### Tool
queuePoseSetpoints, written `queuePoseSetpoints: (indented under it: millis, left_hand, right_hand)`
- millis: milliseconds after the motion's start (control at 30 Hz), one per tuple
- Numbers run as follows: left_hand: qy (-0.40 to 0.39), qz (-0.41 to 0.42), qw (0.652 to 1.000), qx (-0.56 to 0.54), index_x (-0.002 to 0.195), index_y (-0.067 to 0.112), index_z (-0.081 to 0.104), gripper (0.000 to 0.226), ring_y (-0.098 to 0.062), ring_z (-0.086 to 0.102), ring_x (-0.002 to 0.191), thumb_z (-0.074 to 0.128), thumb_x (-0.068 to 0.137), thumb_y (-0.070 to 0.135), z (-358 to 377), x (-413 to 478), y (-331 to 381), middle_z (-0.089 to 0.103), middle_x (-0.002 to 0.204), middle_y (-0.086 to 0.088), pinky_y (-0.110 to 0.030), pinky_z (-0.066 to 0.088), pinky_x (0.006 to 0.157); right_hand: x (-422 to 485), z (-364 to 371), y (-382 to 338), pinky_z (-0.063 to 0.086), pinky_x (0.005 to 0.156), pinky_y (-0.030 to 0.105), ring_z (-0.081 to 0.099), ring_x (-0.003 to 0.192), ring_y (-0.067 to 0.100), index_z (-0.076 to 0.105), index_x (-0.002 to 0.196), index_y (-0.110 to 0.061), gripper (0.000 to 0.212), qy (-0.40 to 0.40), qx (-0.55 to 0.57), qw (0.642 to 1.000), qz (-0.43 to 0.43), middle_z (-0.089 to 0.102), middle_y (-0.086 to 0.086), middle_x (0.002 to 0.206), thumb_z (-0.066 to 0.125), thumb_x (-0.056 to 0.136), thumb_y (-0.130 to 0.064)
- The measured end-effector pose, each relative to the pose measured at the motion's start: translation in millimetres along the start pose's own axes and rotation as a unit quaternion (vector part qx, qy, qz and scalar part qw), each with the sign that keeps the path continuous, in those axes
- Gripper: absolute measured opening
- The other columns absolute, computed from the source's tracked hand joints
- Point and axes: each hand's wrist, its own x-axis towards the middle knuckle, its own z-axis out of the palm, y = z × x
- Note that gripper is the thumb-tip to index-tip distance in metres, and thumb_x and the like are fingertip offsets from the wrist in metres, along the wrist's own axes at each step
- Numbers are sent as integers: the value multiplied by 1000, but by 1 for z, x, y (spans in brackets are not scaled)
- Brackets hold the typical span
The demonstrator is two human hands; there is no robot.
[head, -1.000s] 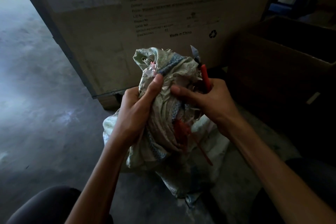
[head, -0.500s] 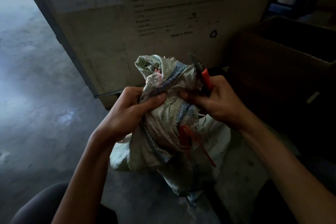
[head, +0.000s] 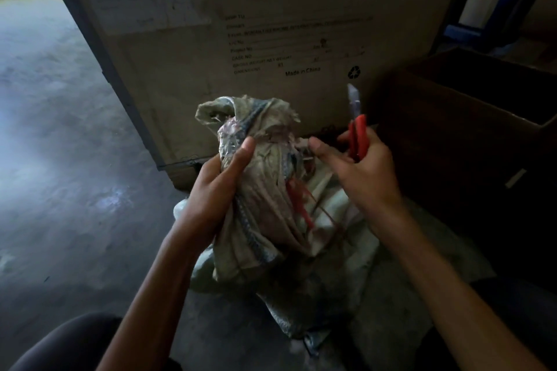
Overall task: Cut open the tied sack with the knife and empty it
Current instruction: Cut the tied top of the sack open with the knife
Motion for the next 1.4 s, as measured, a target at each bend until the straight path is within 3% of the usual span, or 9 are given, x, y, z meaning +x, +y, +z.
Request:
queuePoseSetpoints:
  millis: [133,333,533,667,767,967,1133,1233,1400]
  left_hand:
    - [-108,-12,990,-90,124,38,71,62,-21,70,120,27,97,73,9,1,5,73,129,-3,-34,61,91]
    - [-45,30,996,-69,121,44,71,33,-17,72,115,52,95,51,19,-6,4,75,124,1,-26,61,84]
    - [86,67,994,-1,83,24,82,35,-11,77,71,66,84,54,-15,-8,28,81,82,-2,-24,62,58]
    - [115,113,985,60,81,25,83,37,-8,75,69,61,89,54,-37,-7,37,80,77,1,-23,63,60]
    - [142,122,978,90,80,30,83,37,-11,76,70,62,85,59,-44,-6,37,80,77,0,-25,64,62]
    - [135,103,977,132,76,35,82,41,-10,77,74,53,85,62,-44,-6,31,81,81,0,-26,63,64]
    - [42,26,998,35,108,29,77,54,-20,78,99,56,83,72,-29,-10,26,81,108,-3,-33,64,78]
    - [141,64,986,69,102,23,78,48,-19,78,95,75,75,62,-22,-6,19,81,99,1,-34,65,79]
    - [203,69,972,95,94,19,77,50,-21,77,91,79,72,64,-23,-6,14,80,93,-2,-51,63,86]
  right_hand:
    - [-12,6,-9,52,59,20,65,60,0,69,74,-14,66,-55,42,997,20,69,-10,62,82,47,-74]
    - [-20,12,-14,59,84,48,76,90,20,77,89,-13,26,-152,48,986,-38,79,4,88,83,76,-34]
    - [-20,-3,-27,44,56,6,60,56,-9,69,65,-28,26,-282,63,956,-47,65,-16,57,70,91,-23]
    - [-15,-25,-35,42,58,8,56,58,-5,63,75,0,29,-314,46,947,-54,59,-10,63,67,91,-24]
    - [-11,-42,-41,47,63,6,65,68,-8,68,80,-11,15,-341,59,936,-64,69,-14,69,61,94,-12]
    - [-11,-45,-39,45,57,8,62,64,-5,71,92,-3,12,-282,40,956,-72,69,-2,74,64,92,-12]
    - [-17,-31,-47,48,57,12,65,62,4,72,94,-15,14,-241,37,969,-28,72,-4,73,67,91,-28]
    - [-16,-22,-53,56,74,27,71,89,15,65,108,-16,23,-218,36,975,-5,72,10,98,69,89,-29]
    - [-15,-19,-63,49,56,7,62,66,-8,48,111,-22,27,-184,39,982,8,60,-2,90,65,92,-12]
